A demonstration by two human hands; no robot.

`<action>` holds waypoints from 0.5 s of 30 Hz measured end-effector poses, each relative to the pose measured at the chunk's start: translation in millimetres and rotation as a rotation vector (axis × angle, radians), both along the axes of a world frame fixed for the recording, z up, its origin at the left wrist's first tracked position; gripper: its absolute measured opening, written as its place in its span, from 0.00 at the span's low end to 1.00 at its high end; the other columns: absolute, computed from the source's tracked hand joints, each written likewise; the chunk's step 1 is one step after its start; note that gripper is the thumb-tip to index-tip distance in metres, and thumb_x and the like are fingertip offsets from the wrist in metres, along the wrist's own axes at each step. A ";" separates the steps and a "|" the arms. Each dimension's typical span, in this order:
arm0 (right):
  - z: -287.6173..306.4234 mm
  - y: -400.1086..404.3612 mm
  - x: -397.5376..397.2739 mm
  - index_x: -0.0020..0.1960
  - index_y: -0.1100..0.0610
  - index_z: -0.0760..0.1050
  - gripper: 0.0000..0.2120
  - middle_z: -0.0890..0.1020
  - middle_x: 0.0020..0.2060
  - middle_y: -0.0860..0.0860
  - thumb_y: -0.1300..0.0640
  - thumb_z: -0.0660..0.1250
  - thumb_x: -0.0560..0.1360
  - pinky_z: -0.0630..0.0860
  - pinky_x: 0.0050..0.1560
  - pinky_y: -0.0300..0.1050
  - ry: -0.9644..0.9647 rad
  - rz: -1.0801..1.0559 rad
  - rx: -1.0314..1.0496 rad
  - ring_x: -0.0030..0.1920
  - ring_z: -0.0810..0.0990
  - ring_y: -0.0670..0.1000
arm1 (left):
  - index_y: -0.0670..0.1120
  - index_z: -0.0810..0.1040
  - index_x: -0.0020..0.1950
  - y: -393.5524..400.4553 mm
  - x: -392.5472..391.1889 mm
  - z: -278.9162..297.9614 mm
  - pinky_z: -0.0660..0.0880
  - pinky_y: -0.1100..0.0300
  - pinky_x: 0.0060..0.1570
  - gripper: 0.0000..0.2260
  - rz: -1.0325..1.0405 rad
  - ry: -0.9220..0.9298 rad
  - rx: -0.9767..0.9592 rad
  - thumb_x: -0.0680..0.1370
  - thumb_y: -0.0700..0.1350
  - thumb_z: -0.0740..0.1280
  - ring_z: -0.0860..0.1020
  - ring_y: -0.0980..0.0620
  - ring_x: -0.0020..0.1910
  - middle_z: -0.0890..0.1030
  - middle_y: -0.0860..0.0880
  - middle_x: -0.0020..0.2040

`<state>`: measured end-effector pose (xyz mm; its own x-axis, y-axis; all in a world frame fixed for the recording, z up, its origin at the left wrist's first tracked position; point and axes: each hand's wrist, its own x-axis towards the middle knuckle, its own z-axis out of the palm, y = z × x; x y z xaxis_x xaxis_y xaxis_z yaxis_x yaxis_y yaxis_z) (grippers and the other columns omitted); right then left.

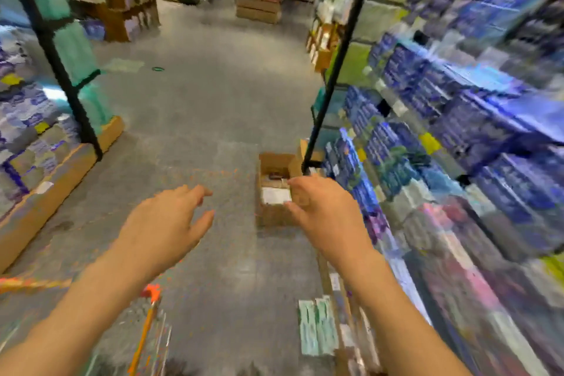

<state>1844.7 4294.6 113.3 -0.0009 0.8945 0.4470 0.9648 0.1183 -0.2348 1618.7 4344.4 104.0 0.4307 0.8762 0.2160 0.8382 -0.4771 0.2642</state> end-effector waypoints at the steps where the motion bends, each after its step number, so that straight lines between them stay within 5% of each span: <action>1: -2.4 -9.6 25.0 0.46 0.56 0.80 0.13 0.82 0.37 0.53 0.52 0.69 0.64 0.78 0.31 0.48 -0.013 -0.068 -0.011 0.37 0.81 0.58 | 0.45 0.80 0.52 7.5 28.1 -3.9 0.77 0.49 0.35 0.17 -0.069 0.012 0.019 0.70 0.52 0.62 0.82 0.42 0.39 0.82 0.47 0.41; 7: -38.6 -64.6 152.7 0.45 0.58 0.80 0.13 0.83 0.39 0.54 0.50 0.69 0.67 0.78 0.33 0.48 0.057 -0.428 -0.138 0.39 0.82 0.58 | 0.49 0.73 0.64 29.8 190.6 -39.4 0.74 0.52 0.50 0.17 -0.361 0.107 -0.064 0.78 0.53 0.61 0.77 0.44 0.57 0.78 0.48 0.58; 10: -60.8 -79.1 191.3 0.52 0.59 0.79 0.16 0.83 0.46 0.57 0.48 0.66 0.71 0.78 0.44 0.55 0.129 -0.532 -0.256 0.48 0.80 0.61 | 0.49 0.73 0.65 36.3 241.3 -65.6 0.75 0.51 0.51 0.17 -0.431 0.169 -0.133 0.78 0.53 0.61 0.77 0.44 0.58 0.77 0.48 0.61; 15: -100.9 -86.2 229.7 0.62 0.54 0.74 0.16 0.79 0.57 0.52 0.49 0.64 0.78 0.74 0.53 0.51 0.189 -0.676 -0.400 0.59 0.75 0.56 | 0.51 0.68 0.69 53.8 298.4 -117.2 0.74 0.55 0.51 0.19 -0.600 0.274 -0.202 0.80 0.53 0.58 0.75 0.48 0.60 0.75 0.51 0.63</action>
<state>2074.4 4208.4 12.4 0.6411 0.7668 0.0317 0.7375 -0.6041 -0.3018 1917.1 4398.2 -13.2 0.8696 0.4807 -0.1129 0.4937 -0.8432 0.2129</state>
